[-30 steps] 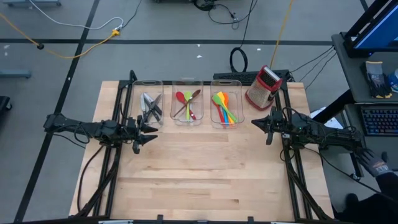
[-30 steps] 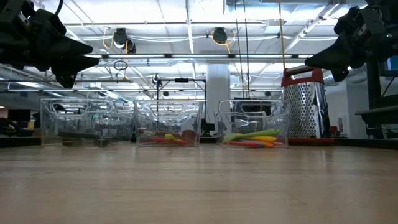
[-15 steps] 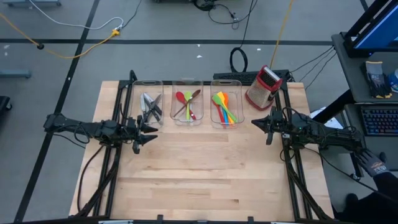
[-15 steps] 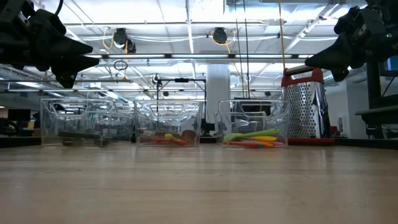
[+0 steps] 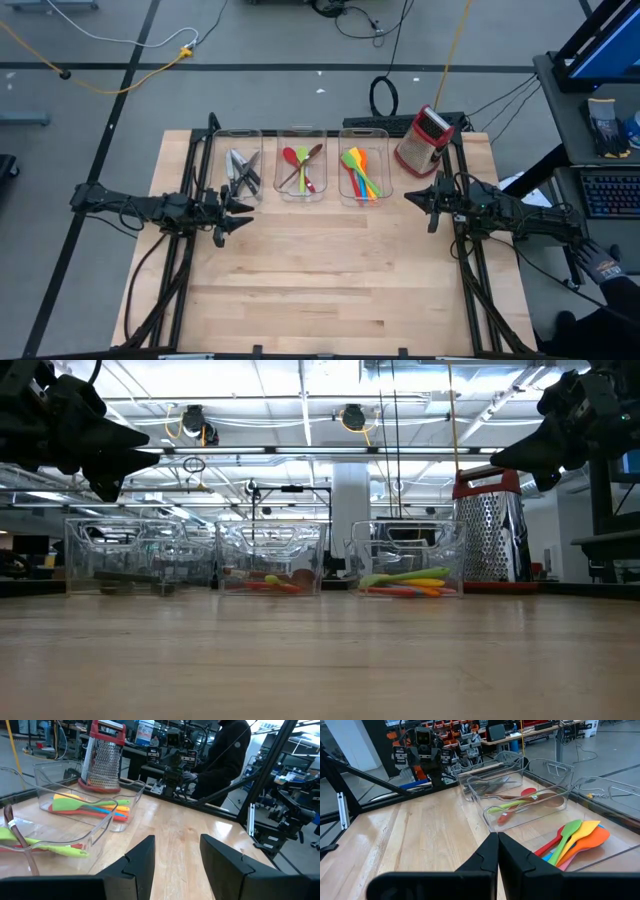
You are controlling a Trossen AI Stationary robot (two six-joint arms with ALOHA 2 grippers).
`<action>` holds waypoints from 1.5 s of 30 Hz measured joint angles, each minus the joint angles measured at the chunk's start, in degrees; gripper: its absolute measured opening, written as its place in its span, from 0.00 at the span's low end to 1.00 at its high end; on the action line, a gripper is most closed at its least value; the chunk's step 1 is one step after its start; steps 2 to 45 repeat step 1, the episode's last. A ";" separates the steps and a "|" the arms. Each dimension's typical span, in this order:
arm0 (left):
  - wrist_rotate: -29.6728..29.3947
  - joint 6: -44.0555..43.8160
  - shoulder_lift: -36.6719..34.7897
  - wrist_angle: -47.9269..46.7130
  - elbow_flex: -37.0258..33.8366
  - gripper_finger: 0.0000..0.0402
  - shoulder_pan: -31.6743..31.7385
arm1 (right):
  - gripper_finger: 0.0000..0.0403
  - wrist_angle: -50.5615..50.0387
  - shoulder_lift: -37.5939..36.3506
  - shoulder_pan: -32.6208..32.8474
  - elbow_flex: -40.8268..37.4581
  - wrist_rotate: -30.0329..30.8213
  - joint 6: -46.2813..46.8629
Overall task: Pick & Place Kitchen Items
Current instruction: Return to Home Position
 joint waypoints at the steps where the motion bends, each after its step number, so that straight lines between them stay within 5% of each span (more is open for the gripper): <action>1: 0.00 0.00 0.00 0.02 0.00 0.40 -0.02 | 0.00 0.00 0.00 -0.01 0.00 0.00 0.01; 45: 0.00 0.00 0.00 0.02 0.00 0.40 -0.02 | 0.00 0.00 0.00 -0.01 0.00 0.00 0.01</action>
